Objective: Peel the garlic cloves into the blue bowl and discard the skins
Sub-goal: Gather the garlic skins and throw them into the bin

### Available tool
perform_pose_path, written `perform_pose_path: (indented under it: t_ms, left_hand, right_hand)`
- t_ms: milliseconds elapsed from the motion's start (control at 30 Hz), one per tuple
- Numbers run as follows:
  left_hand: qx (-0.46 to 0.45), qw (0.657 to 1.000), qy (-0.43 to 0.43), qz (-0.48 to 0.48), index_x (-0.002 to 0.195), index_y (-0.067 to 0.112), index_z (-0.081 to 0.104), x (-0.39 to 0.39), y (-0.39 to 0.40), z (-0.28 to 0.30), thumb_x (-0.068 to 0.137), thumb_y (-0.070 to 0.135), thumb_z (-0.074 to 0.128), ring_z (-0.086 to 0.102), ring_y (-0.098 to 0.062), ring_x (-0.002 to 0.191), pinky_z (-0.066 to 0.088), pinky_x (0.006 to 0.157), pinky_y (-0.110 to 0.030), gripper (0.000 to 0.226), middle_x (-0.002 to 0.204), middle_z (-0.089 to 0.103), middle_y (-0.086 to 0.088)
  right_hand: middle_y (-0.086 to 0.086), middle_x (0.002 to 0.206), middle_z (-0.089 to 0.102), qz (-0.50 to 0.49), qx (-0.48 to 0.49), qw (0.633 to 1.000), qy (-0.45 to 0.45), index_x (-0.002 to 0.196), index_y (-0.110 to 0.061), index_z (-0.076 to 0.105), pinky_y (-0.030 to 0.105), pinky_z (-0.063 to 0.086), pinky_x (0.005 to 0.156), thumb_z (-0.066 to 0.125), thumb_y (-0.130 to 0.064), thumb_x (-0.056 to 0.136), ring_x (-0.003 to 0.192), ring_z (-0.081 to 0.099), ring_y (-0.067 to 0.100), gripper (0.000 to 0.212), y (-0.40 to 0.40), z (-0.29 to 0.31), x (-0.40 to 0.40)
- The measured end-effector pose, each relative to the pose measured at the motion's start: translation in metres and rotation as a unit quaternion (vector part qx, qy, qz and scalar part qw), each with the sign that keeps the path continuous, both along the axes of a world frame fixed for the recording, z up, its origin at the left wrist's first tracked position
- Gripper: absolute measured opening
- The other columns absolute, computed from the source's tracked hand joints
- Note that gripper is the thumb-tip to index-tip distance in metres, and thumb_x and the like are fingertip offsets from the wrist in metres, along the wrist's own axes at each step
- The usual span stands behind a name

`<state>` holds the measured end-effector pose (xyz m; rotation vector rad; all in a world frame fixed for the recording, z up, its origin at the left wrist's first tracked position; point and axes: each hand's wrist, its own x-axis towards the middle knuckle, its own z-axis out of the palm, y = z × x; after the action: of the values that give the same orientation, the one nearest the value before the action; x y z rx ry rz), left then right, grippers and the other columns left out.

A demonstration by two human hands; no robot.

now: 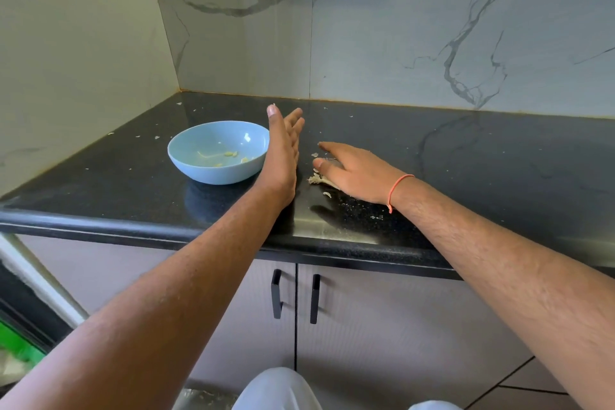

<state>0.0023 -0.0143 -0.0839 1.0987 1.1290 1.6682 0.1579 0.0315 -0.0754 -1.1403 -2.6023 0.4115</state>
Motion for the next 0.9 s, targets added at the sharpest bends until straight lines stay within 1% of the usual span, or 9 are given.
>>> perform_pose_path:
  t_ms: [67, 167, 267, 433, 567, 633, 767, 833, 900]
  left_hand:
    - [-0.002, 1.000, -0.002, 0.001, 0.163, 0.024, 0.035, -0.001, 0.000, 0.000, 0.103, 0.072, 0.004, 0.023, -0.016, 0.159, 0.012, 0.131, -0.043, 0.083, 0.169, 0.035, -0.001]
    - [-0.012, 1.000, 0.008, -0.007, 0.164, 0.025, 0.034, 0.000, 0.003, -0.001, 0.104, 0.072, 0.003, 0.023, -0.016, 0.159, 0.012, 0.131, -0.042, 0.082, 0.170, 0.034, -0.001]
    - [-0.023, 1.000, 0.007, -0.011, 0.164, 0.024, 0.033, 0.000, 0.006, -0.002, 0.104, 0.071, 0.003, 0.021, -0.016, 0.160, 0.010, 0.131, -0.043, 0.082, 0.171, 0.031, -0.003]
    - [-0.028, 0.999, 0.008, -0.027, 0.165, 0.024, 0.029, 0.001, 0.007, -0.001, 0.104, 0.071, 0.004, 0.016, -0.015, 0.161, 0.008, 0.130, -0.043, 0.081, 0.173, 0.025, -0.002]
    - [-0.028, 1.000, -0.003, 0.001, 0.163, 0.028, 0.036, 0.002, 0.005, 0.001, 0.105, 0.071, 0.008, 0.017, -0.016, 0.160, 0.014, 0.122, -0.038, 0.077, 0.172, 0.029, 0.004]
    - [-0.028, 1.000, -0.001, 0.012, 0.161, 0.029, 0.038, 0.003, 0.004, 0.001, 0.106, 0.070, 0.008, 0.018, -0.015, 0.160, 0.016, 0.114, -0.033, 0.076, 0.171, 0.031, 0.005]
    - [-0.027, 1.000, 0.002, 0.009, 0.161, 0.029, 0.040, 0.002, 0.006, -0.002, 0.105, 0.071, 0.008, 0.018, -0.012, 0.159, 0.010, 0.124, -0.039, 0.076, 0.170, 0.032, 0.006]
    - [-0.028, 1.000, 0.002, 0.009, 0.161, 0.029, 0.040, 0.001, 0.008, -0.002, 0.105, 0.070, 0.007, 0.019, -0.013, 0.159, 0.009, 0.126, -0.042, 0.077, 0.170, 0.034, 0.005]
    - [-0.028, 1.000, 0.002, 0.007, 0.160, 0.028, 0.041, 0.000, 0.010, -0.004, 0.105, 0.070, 0.007, 0.020, -0.014, 0.159, 0.009, 0.126, -0.043, 0.077, 0.169, 0.035, 0.004]
  right_hand:
    - [-0.006, 0.163, 0.039, 0.022, 0.074, 0.997, -0.018, 0.159, -0.027, 0.033, 0.042, 0.036, 0.120, 0.044, -0.082, 0.090, 0.149, 0.038, 0.015, 0.089, -0.002, -0.001, 0.003]
    - [-0.004, 0.156, 0.047, 0.033, 0.144, 0.988, -0.046, 0.154, -0.025, 0.042, 0.041, 0.037, 0.119, 0.053, -0.074, 0.092, 0.145, 0.042, 0.017, 0.080, 0.001, -0.005, 0.007]
    - [-0.002, 0.154, 0.048, 0.001, 0.134, 0.991, -0.020, 0.151, -0.022, 0.045, 0.039, 0.042, 0.115, 0.055, -0.056, 0.100, 0.141, 0.048, 0.020, 0.063, 0.014, -0.005, 0.014]
    - [-0.006, 0.157, 0.045, -0.006, 0.085, 0.996, -0.004, 0.152, -0.026, 0.045, 0.039, 0.042, 0.115, 0.055, -0.071, 0.093, 0.141, 0.046, 0.014, 0.074, 0.019, 0.000, 0.014]
    - [-0.007, 0.152, 0.051, 0.024, 0.101, 0.993, -0.048, 0.148, -0.028, 0.051, 0.040, 0.047, 0.109, 0.054, -0.063, 0.096, 0.136, 0.053, 0.018, 0.063, 0.014, -0.001, -0.016]
    - [-0.006, 0.143, 0.057, 0.015, 0.111, 0.992, -0.060, 0.139, -0.030, 0.059, 0.038, 0.051, 0.099, 0.050, -0.056, 0.101, 0.126, 0.059, 0.019, 0.048, 0.014, 0.000, -0.027]
    - [0.004, 0.112, 0.066, -0.031, 0.173, 0.982, -0.068, 0.112, -0.022, 0.072, 0.037, 0.053, 0.082, 0.053, -0.036, 0.102, 0.102, 0.067, 0.030, 0.026, 0.017, 0.004, -0.028]
    - [0.005, 0.101, 0.066, -0.039, 0.185, 0.980, -0.069, 0.095, -0.020, 0.072, 0.038, 0.053, 0.077, 0.055, -0.027, 0.099, 0.096, 0.068, 0.032, 0.019, 0.017, 0.005, -0.019]
    - [0.002, 0.089, 0.061, -0.036, 0.177, 0.981, -0.075, 0.075, -0.025, 0.061, 0.036, 0.049, 0.072, 0.056, -0.023, 0.097, 0.091, 0.066, 0.033, 0.023, 0.014, 0.005, -0.004]
